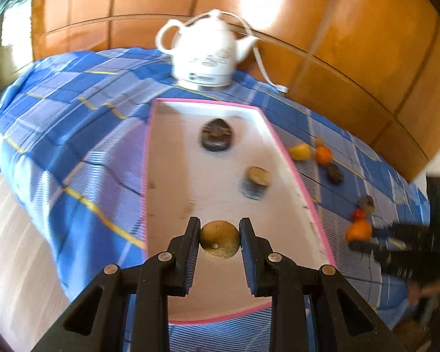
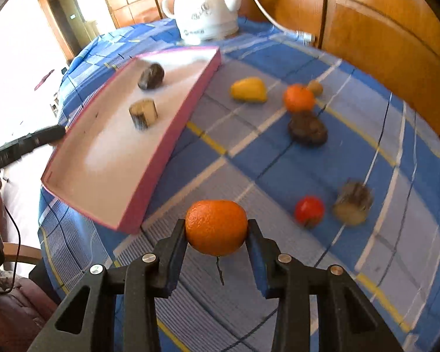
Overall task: Organize fruits
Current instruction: 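Carry the kiwi toward the tray with the left tool while right tool grasps a mandarin, then lower the kiwi into the tray and open the left tool, then carry the mandarin into the tray and release it with the right tool, then reach the left tool to the small mandarin on the cloth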
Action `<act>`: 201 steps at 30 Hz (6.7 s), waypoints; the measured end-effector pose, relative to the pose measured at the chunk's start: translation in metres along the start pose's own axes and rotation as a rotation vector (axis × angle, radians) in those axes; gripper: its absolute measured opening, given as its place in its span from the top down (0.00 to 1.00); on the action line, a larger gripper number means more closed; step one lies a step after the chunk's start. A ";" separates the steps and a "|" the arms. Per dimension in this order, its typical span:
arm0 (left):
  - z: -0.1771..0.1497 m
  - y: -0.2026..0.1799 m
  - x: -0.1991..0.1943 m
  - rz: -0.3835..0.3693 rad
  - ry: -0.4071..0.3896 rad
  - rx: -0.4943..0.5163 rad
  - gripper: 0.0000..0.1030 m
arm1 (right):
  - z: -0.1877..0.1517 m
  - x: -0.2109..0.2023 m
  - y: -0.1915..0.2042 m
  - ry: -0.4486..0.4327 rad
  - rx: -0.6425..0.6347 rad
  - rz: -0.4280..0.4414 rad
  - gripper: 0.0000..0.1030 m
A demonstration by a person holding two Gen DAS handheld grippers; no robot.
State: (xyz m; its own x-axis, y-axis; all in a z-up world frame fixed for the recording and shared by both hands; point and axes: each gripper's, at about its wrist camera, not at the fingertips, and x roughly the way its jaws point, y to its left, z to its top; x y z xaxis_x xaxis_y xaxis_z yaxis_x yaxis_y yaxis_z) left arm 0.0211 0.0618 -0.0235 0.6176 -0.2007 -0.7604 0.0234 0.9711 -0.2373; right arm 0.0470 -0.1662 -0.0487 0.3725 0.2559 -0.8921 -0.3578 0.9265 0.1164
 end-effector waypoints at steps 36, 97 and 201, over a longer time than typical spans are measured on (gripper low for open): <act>0.068 0.000 0.059 0.174 -0.049 0.013 0.73 | -0.010 0.008 -0.006 -0.042 0.077 -0.010 0.61; 0.010 -0.023 -0.047 0.354 -0.352 -0.030 0.00 | 0.005 -0.019 0.004 -0.129 0.106 -0.016 0.62; 0.067 -0.162 0.057 -0.111 0.042 0.378 0.33 | -0.002 -0.081 -0.184 -0.209 0.505 -0.182 0.50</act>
State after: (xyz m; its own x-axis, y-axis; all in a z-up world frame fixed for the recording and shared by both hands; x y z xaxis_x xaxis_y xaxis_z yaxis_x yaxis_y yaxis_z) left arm 0.1055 -0.0983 0.0117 0.5628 -0.3049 -0.7683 0.3807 0.9206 -0.0865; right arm 0.0809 -0.3582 0.0010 0.5692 0.0813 -0.8182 0.1620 0.9645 0.2086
